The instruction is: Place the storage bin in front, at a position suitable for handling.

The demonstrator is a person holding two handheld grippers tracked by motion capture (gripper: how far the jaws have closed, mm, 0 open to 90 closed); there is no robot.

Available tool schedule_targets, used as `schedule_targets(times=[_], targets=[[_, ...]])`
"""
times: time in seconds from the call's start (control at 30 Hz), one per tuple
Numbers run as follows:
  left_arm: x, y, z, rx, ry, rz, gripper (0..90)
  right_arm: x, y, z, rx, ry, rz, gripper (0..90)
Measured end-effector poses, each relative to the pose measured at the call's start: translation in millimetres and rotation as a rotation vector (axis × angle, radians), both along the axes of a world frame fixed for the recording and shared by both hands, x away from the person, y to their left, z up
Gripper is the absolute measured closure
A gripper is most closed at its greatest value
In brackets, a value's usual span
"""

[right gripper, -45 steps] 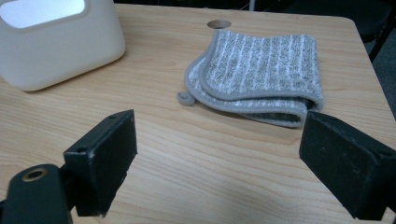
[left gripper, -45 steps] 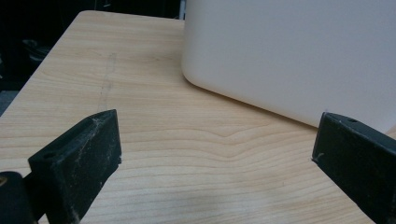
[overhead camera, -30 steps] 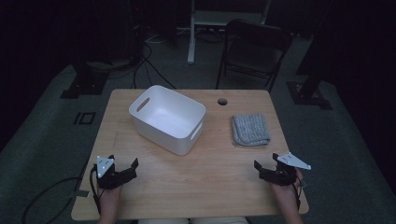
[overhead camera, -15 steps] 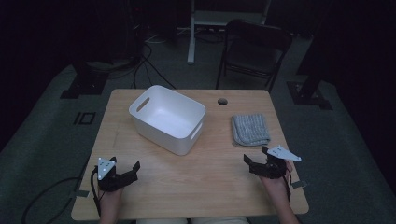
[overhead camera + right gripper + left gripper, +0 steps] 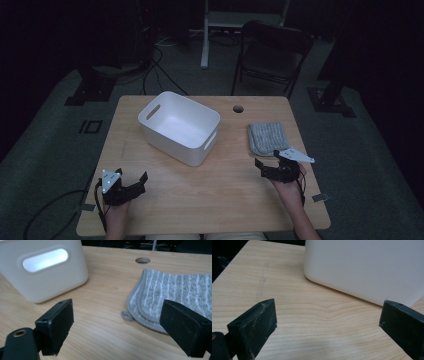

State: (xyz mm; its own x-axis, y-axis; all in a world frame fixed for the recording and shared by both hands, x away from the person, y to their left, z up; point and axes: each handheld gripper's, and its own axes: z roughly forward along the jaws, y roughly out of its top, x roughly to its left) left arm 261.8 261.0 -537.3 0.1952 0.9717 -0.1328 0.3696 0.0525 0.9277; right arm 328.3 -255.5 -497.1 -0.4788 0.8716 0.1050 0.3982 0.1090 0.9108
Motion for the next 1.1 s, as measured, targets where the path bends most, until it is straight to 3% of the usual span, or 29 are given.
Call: schedule_targets(times=[0.2,0.47,0.6,0.83,1.1], targets=[[-0.1,-0.3,-0.3,0.002,0.004,-0.003,1.5,11.6,3.9,8.9,0.002,-0.006,-0.003,11.7],[-0.6,-0.2,-0.4,0.003,0.007,-0.009,1.5,24.1,25.8,12.9,-0.007,-0.006,0.041,11.7],[-1.9,-1.7,2.0,0.038,-0.013,-0.027,1.5,31.8,35.3,21.1,0.014,-0.015,0.062,11.7],[-0.8,-0.2,-0.4,0.01,0.01,-0.022,1.5,47.6,54.6,39.3,0.012,-0.033,0.105,12.3],[-2.4,-0.5,1.8,0.023,-0.004,-0.031,1.5,65.3,76.7,53.1,-0.001,-0.039,0.16,17.7]])
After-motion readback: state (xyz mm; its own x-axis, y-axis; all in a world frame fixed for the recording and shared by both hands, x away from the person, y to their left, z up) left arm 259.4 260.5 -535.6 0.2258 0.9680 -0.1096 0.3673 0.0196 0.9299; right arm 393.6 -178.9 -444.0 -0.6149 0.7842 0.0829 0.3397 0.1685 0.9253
